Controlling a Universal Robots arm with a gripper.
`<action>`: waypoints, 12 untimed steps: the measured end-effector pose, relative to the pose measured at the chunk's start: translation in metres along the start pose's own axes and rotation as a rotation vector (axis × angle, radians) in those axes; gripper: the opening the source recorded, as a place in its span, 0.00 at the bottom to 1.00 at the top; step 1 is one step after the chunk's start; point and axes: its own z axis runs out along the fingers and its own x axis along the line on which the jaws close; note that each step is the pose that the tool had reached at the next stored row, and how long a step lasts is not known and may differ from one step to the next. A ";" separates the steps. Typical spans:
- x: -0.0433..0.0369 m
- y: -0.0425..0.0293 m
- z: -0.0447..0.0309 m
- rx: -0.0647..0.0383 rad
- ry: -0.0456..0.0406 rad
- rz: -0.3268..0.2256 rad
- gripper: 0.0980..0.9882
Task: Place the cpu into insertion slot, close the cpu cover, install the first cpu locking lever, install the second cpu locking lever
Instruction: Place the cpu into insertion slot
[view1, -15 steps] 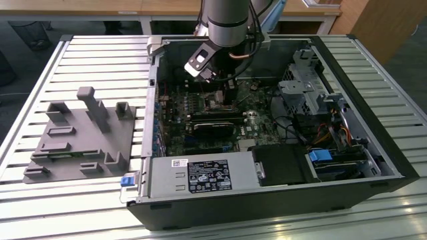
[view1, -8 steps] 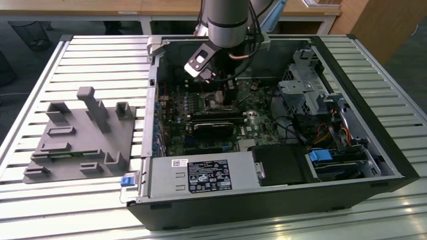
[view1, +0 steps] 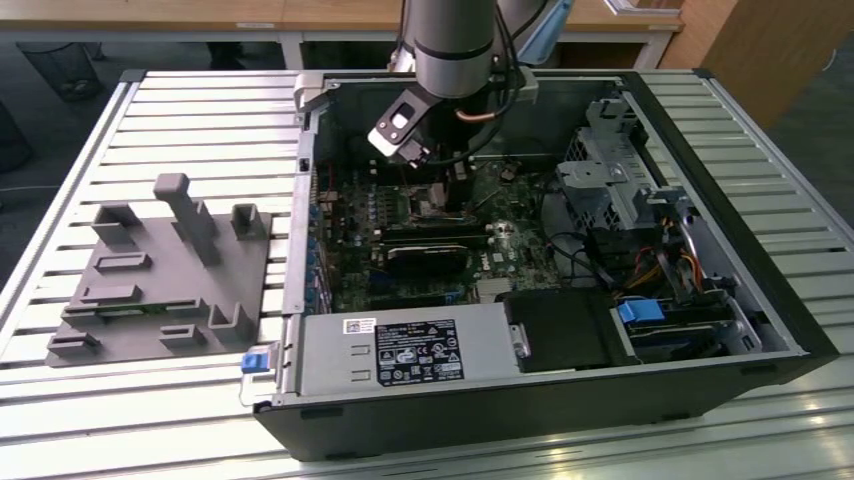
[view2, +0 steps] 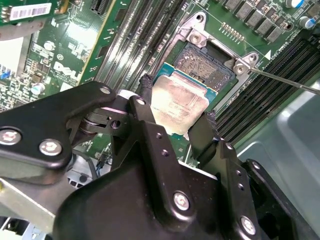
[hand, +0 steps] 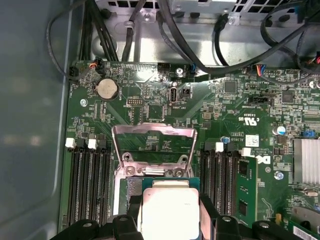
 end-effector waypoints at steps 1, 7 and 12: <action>0.0004 0.0000 0.0005 0.000 0.0000 0.000 0.49; 0.0015 -0.0026 0.0015 -0.001 -0.0026 0.033 0.49; 0.0015 -0.0029 0.0028 -0.001 -0.0029 0.034 0.49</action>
